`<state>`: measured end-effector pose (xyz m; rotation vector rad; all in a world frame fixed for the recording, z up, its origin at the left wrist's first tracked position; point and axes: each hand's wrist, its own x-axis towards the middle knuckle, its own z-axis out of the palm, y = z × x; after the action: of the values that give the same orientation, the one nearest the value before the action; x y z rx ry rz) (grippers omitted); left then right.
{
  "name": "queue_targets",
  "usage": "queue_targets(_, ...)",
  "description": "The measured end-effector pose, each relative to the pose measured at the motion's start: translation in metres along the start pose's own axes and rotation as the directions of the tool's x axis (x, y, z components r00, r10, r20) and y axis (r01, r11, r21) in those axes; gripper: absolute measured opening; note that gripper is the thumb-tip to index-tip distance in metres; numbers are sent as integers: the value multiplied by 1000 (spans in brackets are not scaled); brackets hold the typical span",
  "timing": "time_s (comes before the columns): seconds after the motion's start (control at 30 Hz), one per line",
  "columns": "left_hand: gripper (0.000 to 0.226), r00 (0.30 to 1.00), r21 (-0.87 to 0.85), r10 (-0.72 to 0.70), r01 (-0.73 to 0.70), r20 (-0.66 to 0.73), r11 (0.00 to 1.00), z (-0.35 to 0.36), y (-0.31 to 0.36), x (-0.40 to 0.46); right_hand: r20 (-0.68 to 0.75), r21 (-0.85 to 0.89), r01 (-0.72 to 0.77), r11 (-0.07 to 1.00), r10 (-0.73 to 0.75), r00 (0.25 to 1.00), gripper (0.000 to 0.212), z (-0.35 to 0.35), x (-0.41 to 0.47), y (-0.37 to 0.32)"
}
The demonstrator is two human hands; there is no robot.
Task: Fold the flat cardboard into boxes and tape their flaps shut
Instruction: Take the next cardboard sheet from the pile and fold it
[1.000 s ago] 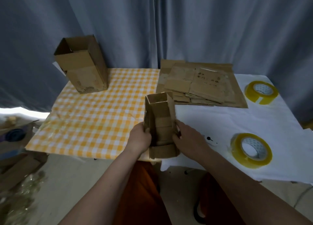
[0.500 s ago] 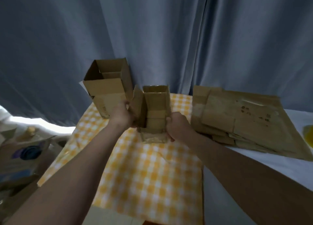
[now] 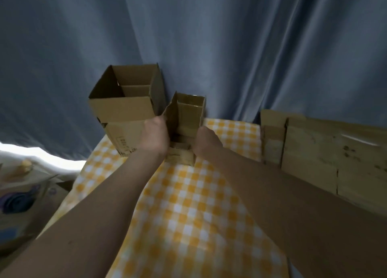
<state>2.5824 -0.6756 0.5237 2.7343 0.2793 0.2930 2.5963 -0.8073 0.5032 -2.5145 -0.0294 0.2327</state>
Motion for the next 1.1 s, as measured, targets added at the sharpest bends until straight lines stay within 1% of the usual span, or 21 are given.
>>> queue_targets(0.07,39,1000,1,-4,4,10,1000,-4,1,-10,34,95,-6,995,3,999,17,1,-2,1)
queue_targets(0.13,31,998,80,27,-22,-56,997,-13,4,-24,74,154,4,988,-15,997,14,-3,-12,6)
queue_targets(0.17,27,988,135,85,-68,-130,989,-17,6,-31,68,127,36,991,-45,997,13,-6,-19,12)
queue_targets(0.2,23,966,151,163,-133,-202,979,-20,11,-41,60,76,76,994,-81,995,19,-10,-29,22)
queue_targets(0.23,21,940,125,237,-212,-244,969,-20,18,-52,55,4,117,993,-117,992,26,-14,-39,36)
queue_targets(0.27,20,922,76,303,-294,-241,953,-17,28,-64,58,-78,150,986,-146,988,31,-18,-51,53)
queue_targets(0.3,20,914,17,359,-362,-190,932,-10,39,-77,67,-158,177,971,-168,983,34,-22,-64,71)
queue_targets(0.33,21,915,-48,391,-397,-98,917,1,51,-90,80,-237,190,953,-176,981,36,-27,-77,91)
queue_targets(0.4,26,907,-129,397,-380,139,916,30,73,-117,55,-367,176,913,-168,984,38,-40,-101,137)
queue_targets(0.47,32,865,-122,397,-378,306,918,60,96,-138,1,-447,117,887,-130,991,45,-56,-123,186)
queue_targets(0.5,35,847,-131,397,-376,353,917,74,108,-146,-26,-474,71,878,-95,995,49,-66,-133,210)
queue_targets(0.57,36,835,-177,393,-351,385,920,94,135,-154,-95,-516,-34,856,-18,995,58,-86,-151,254)
queue_targets(0.63,38,849,-227,370,-302,377,926,112,166,-154,-134,-530,-125,839,62,989,67,-106,-167,292)
queue_targets(0.73,47,881,-279,277,-175,385,944,136,210,-146,-153,-510,-246,824,195,969,75,-128,-183,337)
queue_targets(0.8,48,902,-318,149,-14,406,948,150,232,-139,-122,-515,-288,808,263,957,72,-135,-191,360)
queue_targets(0.87,52,900,-320,-29,184,435,929,160,243,-131,-79,-480,-291,827,290,954,71,-137,-197,375)
queue_targets(0.93,59,855,-371,-202,404,478,836,165,246,-124,-66,-440,-282,852,282,957,71,-138,-202,384)
queue_targets(0.97,58,825,-417,-241,483,511,770,167,245,-122,-66,-429,-278,859,277,958,72,-139,-204,387)
queue_targets(1.03,40,801,-501,-253,550,542,668,167,246,-122,-71,-415,-280,866,277,958,73,-142,-207,392)
queue_targets(1.07,29,804,-536,-246,555,542,636,166,249,-125,-73,-412,-283,866,278,958,74,-143,-209,393)
queue_targets(1.1,24,810,-579,-230,556,540,597,164,253,-129,-76,-412,-284,866,277,958,76,-145,-211,393)
